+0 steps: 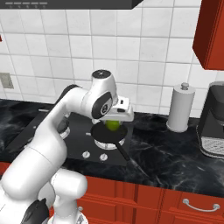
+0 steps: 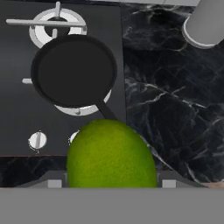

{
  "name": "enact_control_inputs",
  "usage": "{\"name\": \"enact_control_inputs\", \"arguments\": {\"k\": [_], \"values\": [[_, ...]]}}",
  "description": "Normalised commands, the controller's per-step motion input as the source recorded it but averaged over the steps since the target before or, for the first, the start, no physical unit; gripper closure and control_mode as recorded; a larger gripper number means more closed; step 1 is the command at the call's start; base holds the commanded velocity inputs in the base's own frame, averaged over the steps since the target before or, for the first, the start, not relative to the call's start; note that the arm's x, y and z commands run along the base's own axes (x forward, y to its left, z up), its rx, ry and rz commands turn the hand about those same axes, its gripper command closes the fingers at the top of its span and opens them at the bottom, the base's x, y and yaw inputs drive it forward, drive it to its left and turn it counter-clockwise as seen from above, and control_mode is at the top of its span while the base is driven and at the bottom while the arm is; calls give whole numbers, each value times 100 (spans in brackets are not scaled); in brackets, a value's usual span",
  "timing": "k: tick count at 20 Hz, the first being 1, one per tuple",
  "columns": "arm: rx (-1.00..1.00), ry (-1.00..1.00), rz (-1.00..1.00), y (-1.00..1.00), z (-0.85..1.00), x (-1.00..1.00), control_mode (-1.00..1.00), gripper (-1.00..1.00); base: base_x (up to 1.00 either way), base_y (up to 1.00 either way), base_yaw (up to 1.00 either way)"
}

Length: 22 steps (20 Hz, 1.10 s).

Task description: Place both pans onto different burners. Then place the lime and the fish on different pans.

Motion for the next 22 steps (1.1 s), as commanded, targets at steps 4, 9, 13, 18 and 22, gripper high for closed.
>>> {"name": "enact_control_inputs", "arguments": {"k": [4,9,13,18,22], "values": [[0,-6,-2,38,0,35,-100,100,0,0,0],[0,-4,-1,31,0,42,-100,100,0,0,0],[0,0,0,21,0,34,-100,100,0,0,0],[0,0,0,13,-10,30,-100,100,0,0,0],[0,-1,0,16,-23,30,-100,100,0,0,0]]}}
